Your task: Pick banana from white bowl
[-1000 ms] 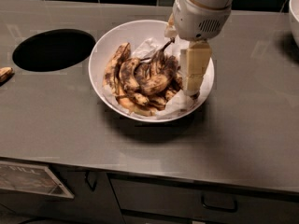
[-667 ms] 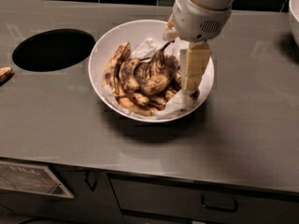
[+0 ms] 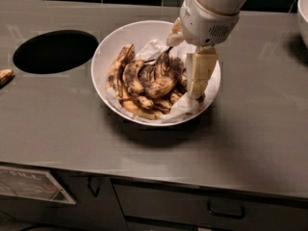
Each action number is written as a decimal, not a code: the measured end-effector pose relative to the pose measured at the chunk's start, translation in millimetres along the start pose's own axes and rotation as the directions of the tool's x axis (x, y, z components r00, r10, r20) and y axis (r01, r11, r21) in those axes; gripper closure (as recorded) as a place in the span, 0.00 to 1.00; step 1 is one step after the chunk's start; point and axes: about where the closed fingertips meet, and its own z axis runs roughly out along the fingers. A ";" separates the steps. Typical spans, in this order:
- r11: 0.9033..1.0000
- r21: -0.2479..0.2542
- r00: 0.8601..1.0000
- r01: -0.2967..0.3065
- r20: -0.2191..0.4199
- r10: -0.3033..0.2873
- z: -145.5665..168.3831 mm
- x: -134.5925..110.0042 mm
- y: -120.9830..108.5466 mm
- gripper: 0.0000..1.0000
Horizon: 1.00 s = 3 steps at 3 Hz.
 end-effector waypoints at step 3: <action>0.997 -0.024 0.997 0.074 -0.004 -0.074 4.2 -22.2 -16.0 0.19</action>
Offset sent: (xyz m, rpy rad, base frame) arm 0.0067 0.0264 0.0055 -0.0462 0.0214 0.0911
